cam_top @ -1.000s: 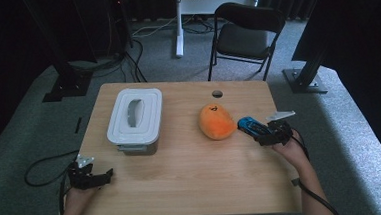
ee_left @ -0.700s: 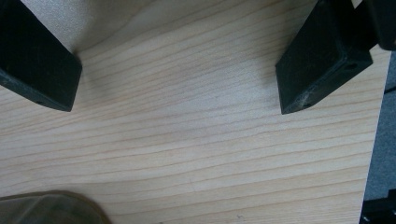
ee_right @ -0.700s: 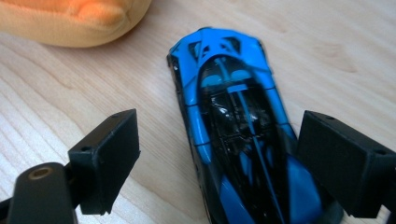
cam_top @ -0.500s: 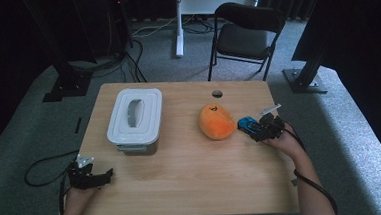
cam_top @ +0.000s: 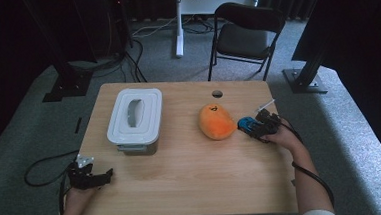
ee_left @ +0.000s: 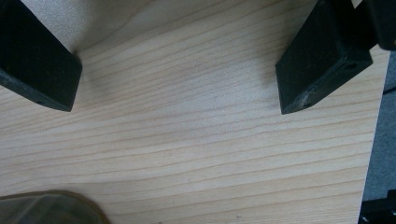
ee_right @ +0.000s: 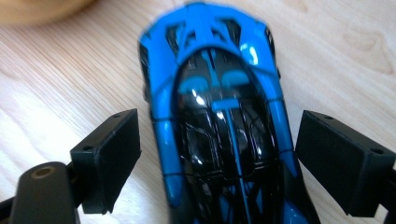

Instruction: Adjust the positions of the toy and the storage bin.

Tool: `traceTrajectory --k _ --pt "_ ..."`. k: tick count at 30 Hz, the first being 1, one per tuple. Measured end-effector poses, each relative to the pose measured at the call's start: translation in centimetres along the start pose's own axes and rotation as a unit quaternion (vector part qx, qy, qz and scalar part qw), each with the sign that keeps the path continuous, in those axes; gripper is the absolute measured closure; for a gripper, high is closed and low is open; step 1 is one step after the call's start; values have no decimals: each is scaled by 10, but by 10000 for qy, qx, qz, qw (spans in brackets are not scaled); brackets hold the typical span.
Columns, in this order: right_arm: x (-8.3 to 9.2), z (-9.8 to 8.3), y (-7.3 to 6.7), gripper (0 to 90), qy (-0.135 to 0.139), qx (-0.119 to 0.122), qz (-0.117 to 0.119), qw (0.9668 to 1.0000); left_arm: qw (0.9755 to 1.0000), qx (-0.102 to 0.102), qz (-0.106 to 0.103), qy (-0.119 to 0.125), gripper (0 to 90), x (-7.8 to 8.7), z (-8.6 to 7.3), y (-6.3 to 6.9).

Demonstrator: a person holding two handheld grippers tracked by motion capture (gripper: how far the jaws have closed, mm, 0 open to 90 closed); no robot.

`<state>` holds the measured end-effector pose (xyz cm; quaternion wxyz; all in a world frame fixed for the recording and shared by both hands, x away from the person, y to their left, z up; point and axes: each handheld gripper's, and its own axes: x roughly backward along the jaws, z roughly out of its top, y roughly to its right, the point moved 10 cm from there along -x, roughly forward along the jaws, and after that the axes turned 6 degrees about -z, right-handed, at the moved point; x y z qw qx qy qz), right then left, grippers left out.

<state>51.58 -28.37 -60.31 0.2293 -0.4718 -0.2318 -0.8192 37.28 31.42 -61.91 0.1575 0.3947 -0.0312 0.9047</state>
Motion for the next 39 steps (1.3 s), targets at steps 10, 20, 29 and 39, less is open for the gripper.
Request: traceTrajectory --k 10,20,29,39 --pt "-7 -8 3 188 53 -281 271 9992 10000 1 0 0 7 0 0 0" --pt "-6 -8 3 209 99 -361 239 9990 10000 1 0 2 7 0 0 0" --pt "-5 -9 1 228 -104 -462 168 9987 10000 0 0 1 7 0 0 0" --pt "5 -14 4 276 42 -1043 198 9943 10000 0 0 -1 7 0 0 0"
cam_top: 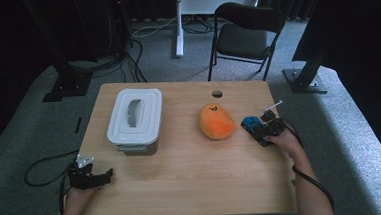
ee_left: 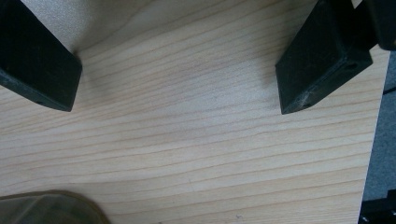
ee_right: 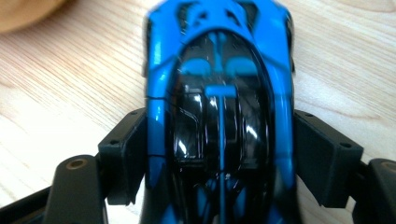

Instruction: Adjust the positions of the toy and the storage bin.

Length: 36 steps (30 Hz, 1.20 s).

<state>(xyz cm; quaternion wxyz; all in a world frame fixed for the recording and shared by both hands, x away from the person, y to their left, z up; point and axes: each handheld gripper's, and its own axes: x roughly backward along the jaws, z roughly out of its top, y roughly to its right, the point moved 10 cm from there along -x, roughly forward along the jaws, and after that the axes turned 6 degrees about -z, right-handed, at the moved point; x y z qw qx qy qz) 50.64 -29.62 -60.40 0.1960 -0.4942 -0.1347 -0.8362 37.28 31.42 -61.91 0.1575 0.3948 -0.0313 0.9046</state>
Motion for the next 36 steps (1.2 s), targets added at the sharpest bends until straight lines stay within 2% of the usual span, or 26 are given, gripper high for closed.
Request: traceTrajectory --k 2,4,8,11,15,16,18,22,26,28,30,34,36 --pt "3 0 -1 276 39 -27 11 10000 10000 2 0 0 7 0 0 0" --pt "1 -3 -3 277 -49 38 -10 10000 10000 1 -1 0 7 0 0 0" --pt "4 -2 -5 277 48 -150 168 9997 10000 -1 -1 1 7 0 0 0" --pt "6 -1 -5 277 63 -167 150 9997 10000 0 -1 -1 7 0 0 0" --pt "18 2 -7 277 181 -118 85 9997 10000 0 -1 0 7 0 0 0" --pt "21 2 -8 277 199 -126 155 9996 10000 1 -1 0 7 0 0 0" --pt "27 2 -9 277 275 -74 57 9996 10000 0 -1 -1 7 0 0 0" --pt "37 -1 -16 277 258 155 39 9995 10000 0 -1 0 7 0 0 0" --pt "45 -8 -24 277 279 277 -11 9992 10000 1 -1 0 7 0 0 0" --pt "48 -13 -28 277 314 330 -11 9990 10000 1 0 1 7 0 0 0" --pt "52 -18 -34 277 391 362 90 9985 10000 0 0 -1 7 0 0 0" --pt "59 -31 -43 277 479 428 19 9979 10000 1 -1 0 7 0 0 0" --pt "62 -39 -47 277 454 539 -23 9975 10000 1 -1 0 7 0 0 0"
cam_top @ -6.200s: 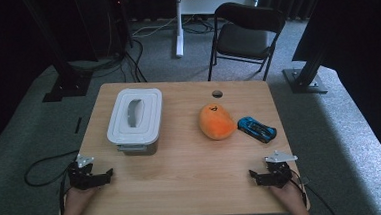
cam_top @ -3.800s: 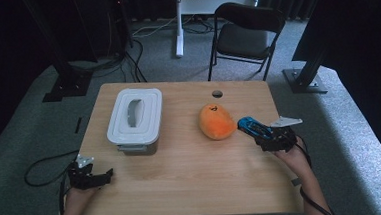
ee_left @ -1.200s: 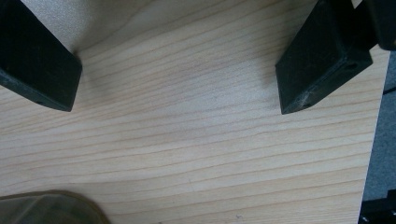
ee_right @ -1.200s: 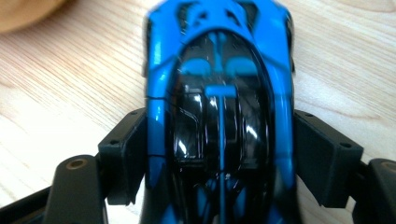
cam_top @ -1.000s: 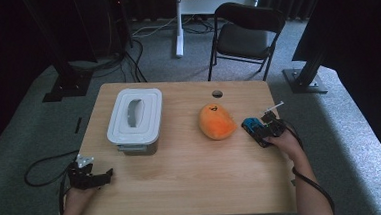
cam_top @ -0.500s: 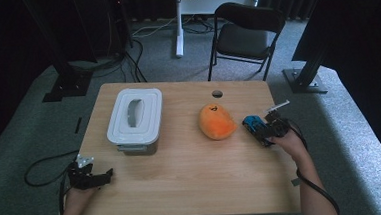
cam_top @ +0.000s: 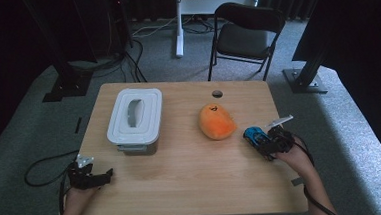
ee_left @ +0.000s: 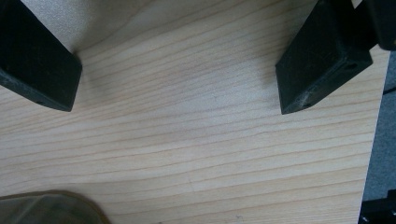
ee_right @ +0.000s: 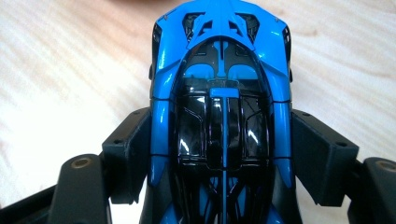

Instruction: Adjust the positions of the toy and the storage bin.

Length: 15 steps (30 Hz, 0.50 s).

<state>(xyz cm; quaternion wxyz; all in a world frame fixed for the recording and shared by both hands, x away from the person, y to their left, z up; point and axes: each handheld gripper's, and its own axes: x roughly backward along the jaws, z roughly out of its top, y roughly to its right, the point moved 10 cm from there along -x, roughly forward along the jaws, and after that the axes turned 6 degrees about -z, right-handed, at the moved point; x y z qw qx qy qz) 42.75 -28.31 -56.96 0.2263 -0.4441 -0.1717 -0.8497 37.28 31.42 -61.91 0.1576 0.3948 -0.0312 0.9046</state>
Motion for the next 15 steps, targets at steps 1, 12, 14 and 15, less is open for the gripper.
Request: traceTrajectory --k 1,12,14,15 --pt "2 -4 -3 277 -12 13 11 10000 10000 0 0 0 7 0 0 0" --pt "28 -43 -29 277 92 143 -13 9999 10000 -1 0 1 7 0 0 0" --pt "31 -49 -32 277 72 156 13 9999 10000 0 0 1 7 0 0 0" --pt "32 -52 -34 277 77 164 -32 9998 10000 -1 0 0 7 0 0 0"
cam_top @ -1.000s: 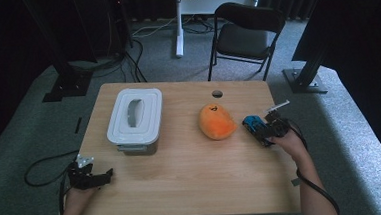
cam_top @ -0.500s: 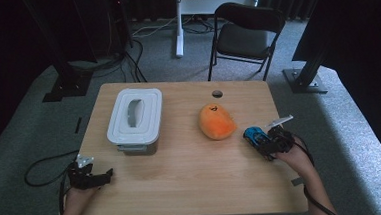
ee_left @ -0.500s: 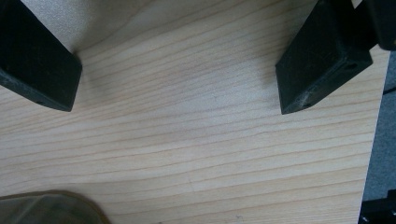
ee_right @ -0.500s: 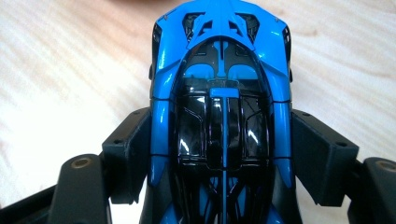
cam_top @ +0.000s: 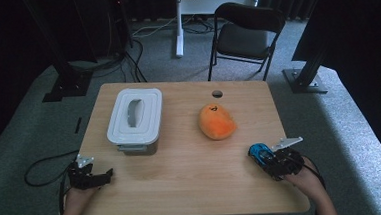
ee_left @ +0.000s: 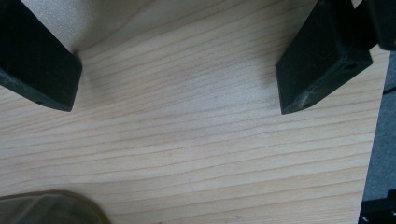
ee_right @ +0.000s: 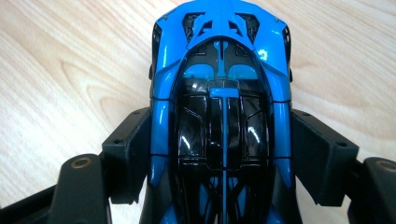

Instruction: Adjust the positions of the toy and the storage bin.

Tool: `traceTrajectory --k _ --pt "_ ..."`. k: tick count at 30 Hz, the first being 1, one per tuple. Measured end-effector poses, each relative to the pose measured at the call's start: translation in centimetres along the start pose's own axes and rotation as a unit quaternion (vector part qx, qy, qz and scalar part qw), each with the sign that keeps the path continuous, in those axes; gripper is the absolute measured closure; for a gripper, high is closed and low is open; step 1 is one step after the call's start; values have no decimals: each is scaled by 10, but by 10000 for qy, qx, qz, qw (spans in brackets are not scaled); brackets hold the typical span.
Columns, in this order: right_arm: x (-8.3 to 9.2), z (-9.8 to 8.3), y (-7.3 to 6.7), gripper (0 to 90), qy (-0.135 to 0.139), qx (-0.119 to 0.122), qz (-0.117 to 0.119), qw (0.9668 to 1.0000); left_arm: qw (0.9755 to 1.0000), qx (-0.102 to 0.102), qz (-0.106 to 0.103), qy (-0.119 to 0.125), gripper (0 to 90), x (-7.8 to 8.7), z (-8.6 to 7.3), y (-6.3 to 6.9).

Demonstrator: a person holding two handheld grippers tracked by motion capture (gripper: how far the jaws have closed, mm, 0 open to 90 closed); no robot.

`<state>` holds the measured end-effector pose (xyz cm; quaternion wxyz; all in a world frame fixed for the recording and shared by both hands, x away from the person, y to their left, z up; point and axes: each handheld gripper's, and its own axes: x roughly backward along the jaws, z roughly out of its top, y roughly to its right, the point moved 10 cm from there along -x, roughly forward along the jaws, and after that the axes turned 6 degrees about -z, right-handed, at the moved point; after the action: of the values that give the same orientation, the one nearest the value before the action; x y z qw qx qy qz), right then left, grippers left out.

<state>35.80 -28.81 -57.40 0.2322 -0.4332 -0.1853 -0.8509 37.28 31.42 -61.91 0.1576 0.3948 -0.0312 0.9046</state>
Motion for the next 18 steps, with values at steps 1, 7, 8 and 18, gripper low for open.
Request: traceTrajectory --k 1,7,8,18 --pt "1 -3 -1 277 -42 -15 47 10000 10000 0 1 0 7 0 0 0" --pt "4 -19 -8 277 -11 -94 153 9998 10000 0 1 0 7 0 0 0" --pt "5 -21 -9 277 -30 -113 141 9998 10000 0 0 0 7 0 0 0" --pt "0 -38 -18 276 -254 53 24 9997 10000 0 0 -2 7 0 0 0"
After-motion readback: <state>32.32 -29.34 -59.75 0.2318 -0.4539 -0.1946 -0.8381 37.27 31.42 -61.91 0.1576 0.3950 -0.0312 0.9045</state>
